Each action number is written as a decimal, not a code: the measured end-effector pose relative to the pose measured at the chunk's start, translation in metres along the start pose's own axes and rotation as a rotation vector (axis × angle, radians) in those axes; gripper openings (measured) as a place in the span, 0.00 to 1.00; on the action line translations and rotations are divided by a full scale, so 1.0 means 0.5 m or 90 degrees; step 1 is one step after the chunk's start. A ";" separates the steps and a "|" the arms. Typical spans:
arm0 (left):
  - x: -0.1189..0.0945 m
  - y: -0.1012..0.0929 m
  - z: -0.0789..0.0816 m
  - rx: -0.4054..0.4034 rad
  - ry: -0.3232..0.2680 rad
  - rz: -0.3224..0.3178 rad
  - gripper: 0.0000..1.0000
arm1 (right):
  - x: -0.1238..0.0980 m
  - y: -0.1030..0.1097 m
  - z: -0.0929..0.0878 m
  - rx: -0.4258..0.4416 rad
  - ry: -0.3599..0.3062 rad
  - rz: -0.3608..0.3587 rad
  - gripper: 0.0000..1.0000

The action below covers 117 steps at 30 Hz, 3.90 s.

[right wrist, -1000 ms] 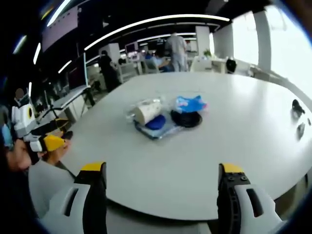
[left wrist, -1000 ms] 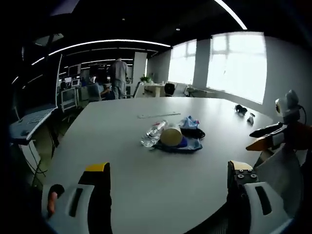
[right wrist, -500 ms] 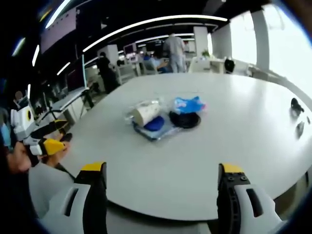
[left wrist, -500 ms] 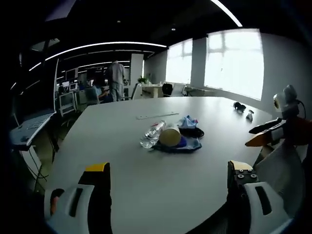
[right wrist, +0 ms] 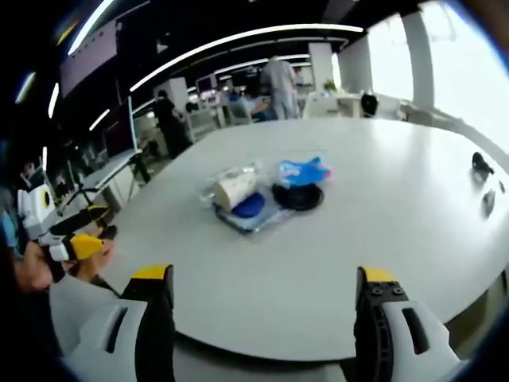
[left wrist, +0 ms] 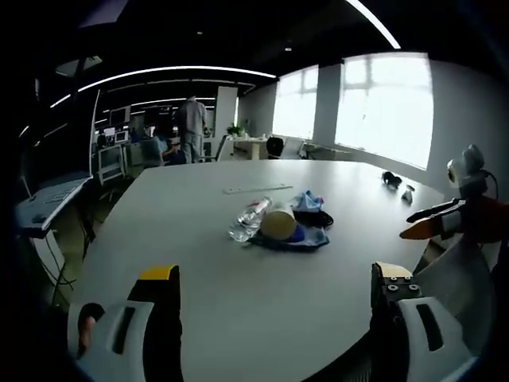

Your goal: Arrange the tabletop items into an orderly group along one side of the table until the central work area is clear of visible clutter.

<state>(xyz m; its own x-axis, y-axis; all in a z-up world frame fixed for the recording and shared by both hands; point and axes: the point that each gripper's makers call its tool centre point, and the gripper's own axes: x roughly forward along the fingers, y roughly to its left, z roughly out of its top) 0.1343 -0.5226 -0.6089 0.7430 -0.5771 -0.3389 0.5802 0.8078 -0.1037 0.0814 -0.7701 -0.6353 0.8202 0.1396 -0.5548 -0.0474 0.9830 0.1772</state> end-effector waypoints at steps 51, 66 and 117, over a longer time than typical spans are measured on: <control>0.166 0.040 0.001 0.101 0.080 -0.047 0.99 | 0.142 -0.030 0.099 0.062 -0.020 0.019 0.92; 0.215 0.068 0.007 0.122 0.090 -0.043 0.98 | 0.188 -0.012 0.135 0.049 -0.025 0.041 0.91; 0.356 0.132 -0.015 0.114 0.138 -0.044 0.92 | 0.345 0.014 0.254 0.011 -0.039 0.058 0.84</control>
<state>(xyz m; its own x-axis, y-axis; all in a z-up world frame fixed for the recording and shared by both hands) 0.3022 -0.5712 -0.6831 0.6220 -0.5758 -0.5306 0.6915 0.7219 0.0272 0.2949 -0.7540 -0.6265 0.8467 0.2199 -0.4845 -0.1134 0.9643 0.2394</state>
